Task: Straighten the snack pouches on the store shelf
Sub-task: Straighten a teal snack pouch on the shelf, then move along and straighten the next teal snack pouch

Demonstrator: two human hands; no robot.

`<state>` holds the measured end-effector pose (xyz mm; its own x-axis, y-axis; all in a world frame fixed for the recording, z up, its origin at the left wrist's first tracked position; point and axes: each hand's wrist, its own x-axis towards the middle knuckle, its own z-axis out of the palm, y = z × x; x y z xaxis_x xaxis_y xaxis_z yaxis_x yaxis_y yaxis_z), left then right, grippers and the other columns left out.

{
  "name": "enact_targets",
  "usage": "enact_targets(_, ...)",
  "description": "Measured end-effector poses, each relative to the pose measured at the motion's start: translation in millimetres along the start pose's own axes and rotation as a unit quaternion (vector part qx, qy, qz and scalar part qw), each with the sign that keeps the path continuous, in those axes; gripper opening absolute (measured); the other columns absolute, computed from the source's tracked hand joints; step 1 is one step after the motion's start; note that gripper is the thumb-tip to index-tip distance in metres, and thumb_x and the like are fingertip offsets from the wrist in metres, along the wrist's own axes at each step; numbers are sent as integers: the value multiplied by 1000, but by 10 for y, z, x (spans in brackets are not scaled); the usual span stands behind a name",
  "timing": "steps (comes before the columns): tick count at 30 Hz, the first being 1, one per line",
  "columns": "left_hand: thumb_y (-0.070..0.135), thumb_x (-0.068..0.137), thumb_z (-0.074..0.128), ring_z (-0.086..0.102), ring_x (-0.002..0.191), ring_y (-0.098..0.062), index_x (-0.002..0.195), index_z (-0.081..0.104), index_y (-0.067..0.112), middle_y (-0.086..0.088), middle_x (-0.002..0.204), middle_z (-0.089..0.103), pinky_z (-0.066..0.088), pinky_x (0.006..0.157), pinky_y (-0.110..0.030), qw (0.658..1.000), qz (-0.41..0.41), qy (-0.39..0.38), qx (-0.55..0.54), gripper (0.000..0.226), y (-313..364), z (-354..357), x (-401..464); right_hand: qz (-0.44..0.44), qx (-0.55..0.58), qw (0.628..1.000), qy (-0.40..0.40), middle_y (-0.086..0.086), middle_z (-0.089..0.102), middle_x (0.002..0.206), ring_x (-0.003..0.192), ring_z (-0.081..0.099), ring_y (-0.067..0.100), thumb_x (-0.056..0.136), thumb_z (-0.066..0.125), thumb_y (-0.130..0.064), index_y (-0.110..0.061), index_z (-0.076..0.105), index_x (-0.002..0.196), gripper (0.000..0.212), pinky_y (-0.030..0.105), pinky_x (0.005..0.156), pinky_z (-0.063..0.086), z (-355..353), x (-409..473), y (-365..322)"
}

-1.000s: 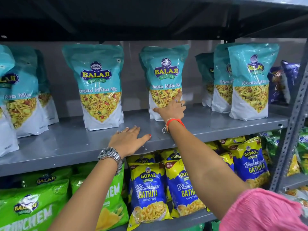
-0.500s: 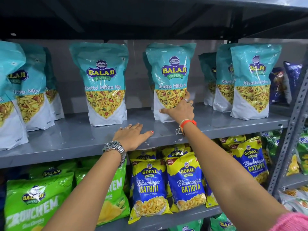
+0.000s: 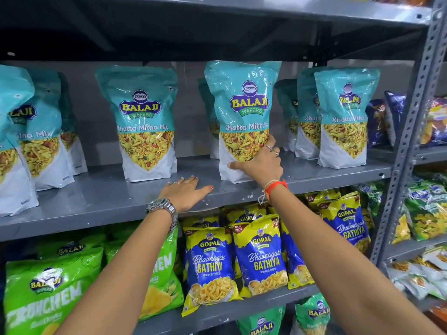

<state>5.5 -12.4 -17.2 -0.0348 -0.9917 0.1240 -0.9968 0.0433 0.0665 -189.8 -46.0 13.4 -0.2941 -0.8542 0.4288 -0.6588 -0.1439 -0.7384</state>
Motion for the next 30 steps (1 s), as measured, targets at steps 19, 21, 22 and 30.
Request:
enact_targets(19,65,88,22,21,144,-21,148,24,16,-1,158,20,20,114,-41,1000,18,12,-7,78,-34,-30,-39,27,-3,999,22,23,27,148,136,30,42,55,81,-64,-12,0,151,136,54,105,36,-90,-201,-54)
enact_targets(21,64,89,26,26,142,-23,148,26,17,-3,157,23,24,112,-40,999,13,10,-33,75,-127,-59,-156,14,-7,997,70,24,23,151,140,23,43,58,77,-66,-11,-1,152,134,59,109,26,-48,-288,-113)
enact_targets(22,64,89,28,30,140,-24,147,27,17,-3,156,25,26,110,-40,999,-23,10,-48,75,-456,-45,-271,-18,5,998,60,23,23,152,141,20,43,60,76,-66,-11,1,152,130,61,111,21,186,-395,-302)
enact_targets(30,68,84,34,44,130,-30,138,43,21,-6,147,44,36,102,-40,988,-132,45,-59,73,-1693,-198,-747,-238,14,946,221,18,42,145,139,31,41,63,69,-51,-13,38,144,95,60,112,18,825,-857,-1184)
